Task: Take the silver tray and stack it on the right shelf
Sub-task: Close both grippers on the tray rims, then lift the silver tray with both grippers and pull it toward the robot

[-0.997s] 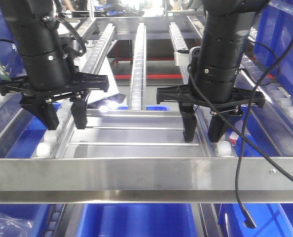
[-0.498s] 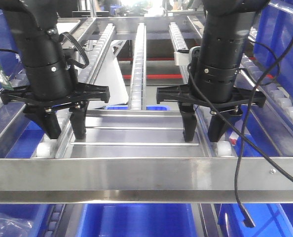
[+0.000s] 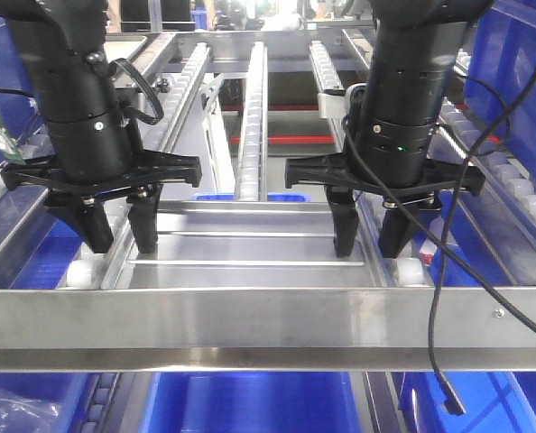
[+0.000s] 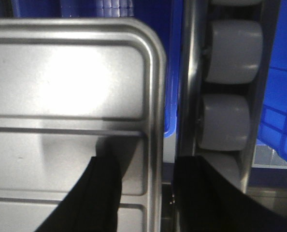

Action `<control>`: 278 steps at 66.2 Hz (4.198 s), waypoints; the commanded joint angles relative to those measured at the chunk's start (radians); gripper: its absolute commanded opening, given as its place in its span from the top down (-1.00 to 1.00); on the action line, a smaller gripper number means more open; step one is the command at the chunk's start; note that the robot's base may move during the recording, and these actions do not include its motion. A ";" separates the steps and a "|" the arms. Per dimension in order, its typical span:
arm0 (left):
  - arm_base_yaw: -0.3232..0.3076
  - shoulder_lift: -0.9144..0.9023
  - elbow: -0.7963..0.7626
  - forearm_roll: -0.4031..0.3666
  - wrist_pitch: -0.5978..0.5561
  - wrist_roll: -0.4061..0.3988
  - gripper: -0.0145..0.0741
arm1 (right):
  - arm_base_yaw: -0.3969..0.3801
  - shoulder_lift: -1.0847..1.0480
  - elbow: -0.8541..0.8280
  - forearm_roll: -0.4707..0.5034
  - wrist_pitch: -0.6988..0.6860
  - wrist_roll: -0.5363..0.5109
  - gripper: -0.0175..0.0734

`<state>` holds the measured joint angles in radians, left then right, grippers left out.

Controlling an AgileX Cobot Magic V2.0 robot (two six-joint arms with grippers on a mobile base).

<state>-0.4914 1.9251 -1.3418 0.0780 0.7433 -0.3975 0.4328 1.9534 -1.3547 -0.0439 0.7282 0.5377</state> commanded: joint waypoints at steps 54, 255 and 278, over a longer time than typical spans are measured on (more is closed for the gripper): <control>-0.006 -0.028 -0.032 -0.006 -0.016 -0.011 0.24 | -0.001 -0.055 -0.032 -0.003 -0.036 -0.009 -0.13; -0.607 -0.667 0.341 0.231 0.353 -0.723 0.90 | 0.470 -0.788 0.471 -0.137 0.241 0.565 0.48; -0.655 -0.714 0.389 0.179 0.335 -0.757 0.90 | 0.629 -0.790 0.472 -0.208 0.276 0.692 0.48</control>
<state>-1.1372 1.2568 -0.9472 0.2768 1.1418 -1.1308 1.0499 1.1919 -0.8535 -0.2301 1.0467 1.2242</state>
